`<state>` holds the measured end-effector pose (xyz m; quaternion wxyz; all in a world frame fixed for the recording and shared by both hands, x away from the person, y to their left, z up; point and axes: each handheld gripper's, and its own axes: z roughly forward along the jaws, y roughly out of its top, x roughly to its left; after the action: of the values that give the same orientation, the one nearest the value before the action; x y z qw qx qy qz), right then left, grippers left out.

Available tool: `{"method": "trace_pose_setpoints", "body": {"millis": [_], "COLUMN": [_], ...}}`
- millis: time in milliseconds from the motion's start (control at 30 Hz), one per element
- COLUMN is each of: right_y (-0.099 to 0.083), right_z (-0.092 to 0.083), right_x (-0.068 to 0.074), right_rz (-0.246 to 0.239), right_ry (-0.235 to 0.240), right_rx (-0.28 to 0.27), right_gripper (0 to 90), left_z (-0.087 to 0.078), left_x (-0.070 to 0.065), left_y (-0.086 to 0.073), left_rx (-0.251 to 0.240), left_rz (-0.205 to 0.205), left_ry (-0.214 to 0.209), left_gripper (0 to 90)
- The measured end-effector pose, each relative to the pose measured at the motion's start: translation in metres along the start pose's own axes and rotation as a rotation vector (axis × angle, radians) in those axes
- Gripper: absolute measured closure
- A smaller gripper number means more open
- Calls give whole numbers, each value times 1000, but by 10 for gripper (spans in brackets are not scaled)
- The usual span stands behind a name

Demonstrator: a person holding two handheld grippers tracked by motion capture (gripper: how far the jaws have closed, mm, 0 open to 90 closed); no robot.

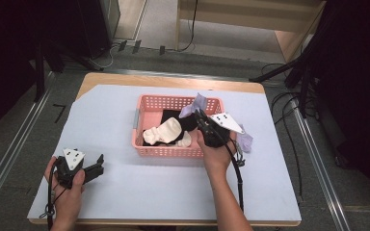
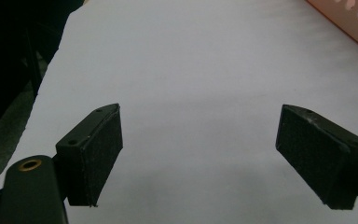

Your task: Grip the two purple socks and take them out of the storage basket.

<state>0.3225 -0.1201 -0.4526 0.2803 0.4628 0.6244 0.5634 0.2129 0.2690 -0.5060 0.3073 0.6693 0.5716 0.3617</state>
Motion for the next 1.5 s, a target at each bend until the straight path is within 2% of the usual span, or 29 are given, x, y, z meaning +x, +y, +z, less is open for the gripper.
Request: {"method": "trace_pose_setpoints", "body": {"millis": [167, 267, 433, 600, 767, 867, 1067, 1300, 1433, 1500], "right_y": [6, 11, 16, 20, 21, 19, 10, -12, -24, -31], "right_z": [-7, -13, -22, -31, -42, -50, -60, -67, -66, -64], "right_x": [-1, -4, -13, -25, -41, -53, -76, -101, -109, -115], "right_rz": [-11, -25, -25, -10, -18, 9, 30, 77, 104, 130], "right_ry": [0, -15, -52, -87, -132, -164, -223, -303, -307, -290], "right_rx": [-80, -146, -204, -238, -258, -267, -250, -191, -149, -102], "right_gripper": [841, 841, 840, 839, 838, 838, 837, 837, 836, 832], "left_z": [0, 0, 0, 0, 0, 0, 0, 0, 0, 0], "left_x": [0, 0, 0, 0, 0, 0, -1, -1, -1, -1], "left_y": [0, 0, 0, 0, 0, 0, 0, 0, 0, 0], "left_rx": [1, -1, 0, -4, 3, 2, -4, -7, -6, -8], "left_rz": [0, 0, 0, -2, 2, 4, 1, 2, 1, 2], "left_ry": [0, 0, 1, 1, 2, 3, 5, 6, 7, 6], "left_gripper": [155, 155, 155, 155, 155, 154, 155, 155, 154, 155]}}
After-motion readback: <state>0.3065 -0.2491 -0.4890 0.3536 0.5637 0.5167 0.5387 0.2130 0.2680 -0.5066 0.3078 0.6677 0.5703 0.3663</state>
